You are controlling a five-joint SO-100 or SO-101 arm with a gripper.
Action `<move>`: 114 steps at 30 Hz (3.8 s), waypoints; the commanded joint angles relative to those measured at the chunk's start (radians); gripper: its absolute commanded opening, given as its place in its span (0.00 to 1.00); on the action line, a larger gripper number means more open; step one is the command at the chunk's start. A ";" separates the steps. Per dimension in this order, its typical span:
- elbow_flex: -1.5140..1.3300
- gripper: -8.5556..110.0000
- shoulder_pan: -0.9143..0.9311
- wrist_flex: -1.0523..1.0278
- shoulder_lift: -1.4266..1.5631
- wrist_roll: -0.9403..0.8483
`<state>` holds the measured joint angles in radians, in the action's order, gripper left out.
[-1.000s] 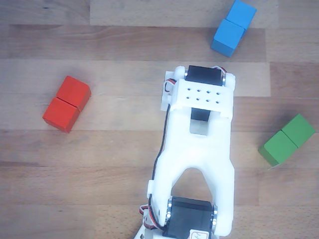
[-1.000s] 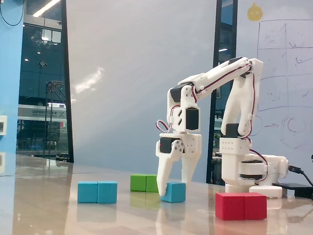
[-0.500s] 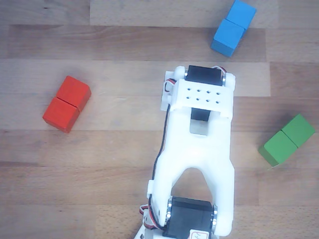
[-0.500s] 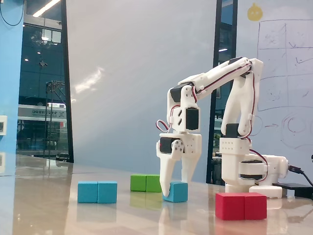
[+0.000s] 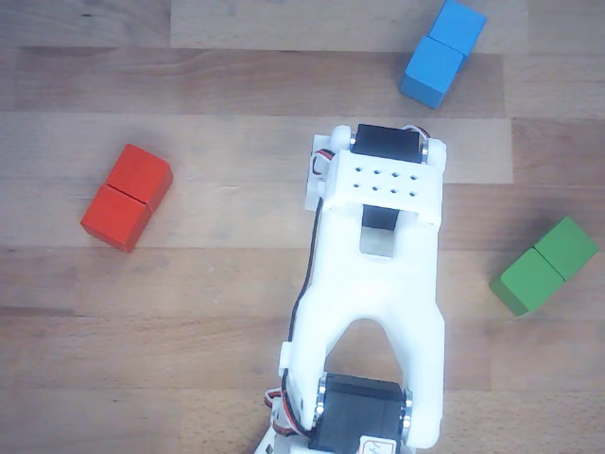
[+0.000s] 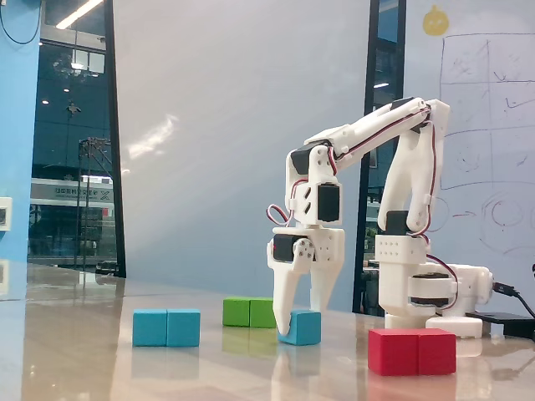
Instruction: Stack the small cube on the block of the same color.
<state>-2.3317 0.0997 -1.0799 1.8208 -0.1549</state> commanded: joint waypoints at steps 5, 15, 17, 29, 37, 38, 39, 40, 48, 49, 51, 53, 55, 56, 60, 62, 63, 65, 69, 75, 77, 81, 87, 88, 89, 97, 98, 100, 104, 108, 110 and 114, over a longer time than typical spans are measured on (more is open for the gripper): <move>0.224 0.16 -0.008 -0.152 0.094 -0.005; 0.667 0.16 0.003 -0.402 0.054 -0.005; 0.755 0.16 0.003 -0.434 0.011 -0.006; 1.190 0.16 0.052 -0.526 -0.334 -0.006; 1.394 0.16 0.107 -0.526 -0.569 -0.008; 1.405 0.16 0.107 -0.526 -0.591 -0.008; 1.414 0.16 0.107 -0.526 -0.612 -0.008; 1.422 0.16 0.107 -0.526 -0.632 -0.008; 1.443 0.16 0.117 -0.482 -0.721 -0.006; 1.443 0.16 0.118 -0.465 -0.727 -0.006; 1.443 0.16 0.120 -0.437 -0.739 -0.006; 1.443 0.16 0.123 -0.425 -0.749 -0.006; 1.443 0.16 0.126 -0.417 -0.758 -0.006; 1.443 0.16 0.126 -0.417 -0.762 -0.006; 1.443 0.16 0.129 -0.420 -0.781 -0.006; 1.443 0.16 0.133 -0.422 -0.782 -0.006; 1.443 0.16 0.138 -0.422 -0.782 -0.006; 1.443 0.16 0.147 -0.422 -0.782 -0.006; 1.443 0.16 0.158 -0.419 -0.785 -0.006; 1.433 0.16 0.150 -0.417 -0.787 -0.006; 1.428 0.16 0.149 -0.422 -0.788 -0.006; 1.428 0.19 0.149 -0.423 -0.788 -0.006; 1.427 0.34 0.147 -0.423 -0.788 -0.006; 1.427 0.36 0.149 -0.423 -0.788 -0.006; 1.427 0.39 0.149 -0.423 -0.788 -0.006; 1.427 0.55 0.149 -0.423 -0.788 -0.005; 1.427 0.55 0.149 -0.423 -0.788 -0.005; 1.427 0.56 0.156 -0.423 -0.788 -0.005; 1.427 0.56 0.186 -0.423 -0.787 -0.005; 1.427 0.56 0.258 -0.423 -0.787 -0.006; 1.427 0.56 0.301 -0.423 -0.787 -0.006; 1.427 0.56 0.382 -0.423 -0.784 -0.006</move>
<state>-0.9894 0.4111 -1.5125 1.0032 -0.1549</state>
